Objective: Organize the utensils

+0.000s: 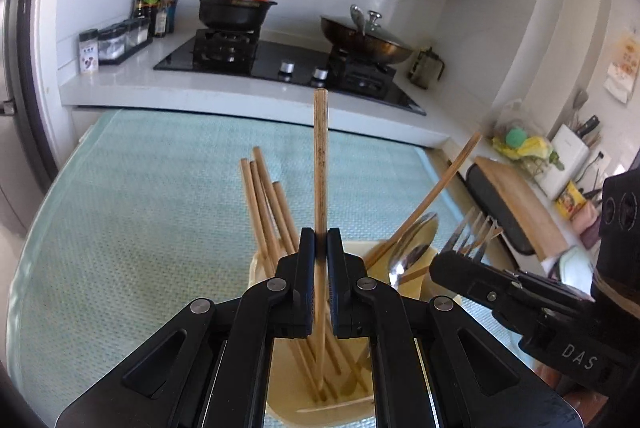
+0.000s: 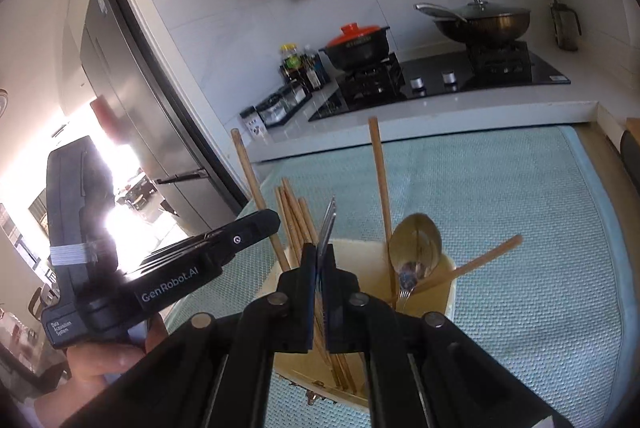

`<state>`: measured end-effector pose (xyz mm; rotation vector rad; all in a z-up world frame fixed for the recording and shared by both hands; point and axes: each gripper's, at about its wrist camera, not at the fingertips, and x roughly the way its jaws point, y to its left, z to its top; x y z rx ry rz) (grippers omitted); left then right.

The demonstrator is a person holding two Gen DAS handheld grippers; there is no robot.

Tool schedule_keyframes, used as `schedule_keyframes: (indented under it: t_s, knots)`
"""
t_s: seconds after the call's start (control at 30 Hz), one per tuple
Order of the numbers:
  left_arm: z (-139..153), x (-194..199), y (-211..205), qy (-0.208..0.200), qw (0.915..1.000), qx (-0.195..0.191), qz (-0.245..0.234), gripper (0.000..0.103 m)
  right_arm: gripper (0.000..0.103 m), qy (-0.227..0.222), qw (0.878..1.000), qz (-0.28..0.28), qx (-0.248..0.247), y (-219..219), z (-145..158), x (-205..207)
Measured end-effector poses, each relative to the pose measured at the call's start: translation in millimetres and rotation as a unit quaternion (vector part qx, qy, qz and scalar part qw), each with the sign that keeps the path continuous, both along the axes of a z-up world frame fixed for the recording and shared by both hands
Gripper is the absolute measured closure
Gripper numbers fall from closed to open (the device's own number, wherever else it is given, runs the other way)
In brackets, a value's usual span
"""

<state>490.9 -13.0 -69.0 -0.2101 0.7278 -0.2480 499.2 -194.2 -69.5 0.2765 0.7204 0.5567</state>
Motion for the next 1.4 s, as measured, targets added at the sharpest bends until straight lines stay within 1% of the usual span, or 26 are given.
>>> schedule_keyframes:
  t_s: [0.03, 0.1, 0.13, 0.17, 0.23, 0.3, 0.33, 0.37, 0.4, 0.43, 0.47, 0.5, 0.53, 0.6, 0.63, 0.67, 0.73, 0.77, 0.83, 0.93, 1.0, 1.13, 1.27, 1.4]
  knots:
    - [-1.8, 1.7, 0.2, 0.004, 1.0, 0.003, 0.002, 0.098, 0.1, 0.005, 1.0, -0.001, -0.002, 2.4, -3.9, 5.6]
    - [-1.6, -1.2, 2.7, 0.006, 1.0, 0.006, 0.004, 0.086, 0.097, 0.014, 1.0, -0.004, -0.004, 5.2, -7.7, 13.5]
    - [1.6, -3.9, 4.7, 0.004, 0.9999, 0.009, 0.007, 0.064, 0.097, 0.02, 1.0, -0.006, -0.007, 6.3, -7.5, 16.3]
    - [6.5, -10.1, 7.3, -0.004, 0.9998, 0.014, 0.013, 0.039, 0.097, 0.025, 1.0, -0.006, -0.009, 7.3, -5.8, 18.4]
    - [23.1, -28.5, 14.6, -0.038, 0.9986, 0.025, 0.029, 0.019, 0.097, 0.021, 1.0, -0.005, -0.01, 8.4, 4.6, 16.8]
    - [43.1, -54.9, 20.5, -0.074, 0.9959, 0.038, 0.034, 0.013, 0.097, 0.0, 1.0, -0.007, -0.016, 5.9, 22.6, 4.6]
    - [53.0, -65.8, 23.0, -0.089, 0.9941, 0.049, 0.037, 0.008, 0.096, -0.014, 1.0, -0.009, -0.019, 3.5, 33.0, -4.0]
    - [63.2, -81.3, 24.2, -0.107, 0.9914, 0.062, 0.043, 0.002, 0.092, -0.03, 0.999, -0.011, -0.025, 0.9, 44.3, -14.2]
    - [72.8, -95.9, 24.8, -0.124, 0.9881, 0.075, 0.051, 0.001, 0.071, -0.047, 0.998, -0.015, -0.032, -1.7, 55.5, -25.8]
    - [81.7, -111.5, 25.2, -0.141, 0.9846, 0.087, 0.056, 0.001, 0.036, -0.067, 0.997, -0.022, -0.038, -4.7, 66.6, -39.0]
    - [88.7, -126.1, 25.5, -0.155, 0.9811, 0.099, 0.061, 0.001, 0.024, -0.09, 0.995, -0.03, -0.039, -8.5, 77.7, -53.8]
    - [94.9, -139.9, 24.6, -0.165, 0.9774, 0.112, 0.069, 0.001, 0.019, -0.113, 0.992, -0.037, -0.039, -11.9, 88.2, -68.7]
    - [99.8, -154.3, 23.1, -0.172, 0.9741, 0.125, 0.077, 0.0, 0.019, -0.128, 0.99, -0.039, -0.044, -14.0, 97.0, -81.8]
    - [105.4, -179.6, 21.5, -0.184, 0.969, 0.139, 0.089, 0.0, 0.019, -0.142, 0.987, -0.048, -0.065, -16.0, 110.7, -105.9]
    - [104.7, -189.9, 21.1, -0.179, 0.9691, 0.143, 0.092, 0.0, 0.019, -0.151, 0.984, -0.053, -0.075, -16.4, 116.0, -119.5]
    - [102.7, -198.5, 20.0, -0.165, 0.9713, 0.144, 0.093, 0.0, 0.018, -0.16, 0.982, -0.057, -0.085, -16.6, 120.1, -133.6]
    - [95.3, -213.0, 18.8, -0.13, 0.9782, 0.135, 0.09, 0.0, 0.012, -0.177, 0.977, -0.068, -0.101, -17.3, 125.6, -160.7]
    - [90.0, -220.9, 17.6, -0.112, 0.9798, 0.135, 0.096, 0.0, 0.011, -0.183, 0.975, -0.071, -0.106, -17.8, 126.2, -174.6]
    - [80.8, -238.0, 16.3, -0.101, 0.9797, 0.132, 0.112, 0.0, 0.001, -0.19, 0.973, -0.074, -0.111, -18.7, 124.7, -200.4]
    - [70.6, -257.7, 12.1, -0.089, 0.982, 0.127, 0.108, 0.0, 0.0, -0.201, 0.969, -0.079, -0.119, -18.4, 118.3, -235.8]
    - [65.8, -269.2, 10.8, -0.076, 0.9833, 0.126, 0.107, 0.0, 0.0, -0.201, 0.968, -0.086, -0.126, -18.1, 111.4, -254.3]
    - [62.4, -292.8, 8.9, -0.076, 0.9822, 0.133, 0.109, 0.0, 0.0, -0.194, 0.965, -0.1, -0.144, -18.7, 96.8, -281.8]
    - [62.4, -301.6, 10.7, -0.07, 0.9819, 0.133, 0.115, 0.0, 0.0, -0.173, 0.969, -0.11, -0.138, -21.4, 84.2, -295.8]
    - [64.0, -312.4, 10.2, -0.072, 0.9805, 0.137, 0.122, 0.0, 0.0, -0.158, 0.97, -0.122, -0.142, -21.5, 76.6, -306.7]
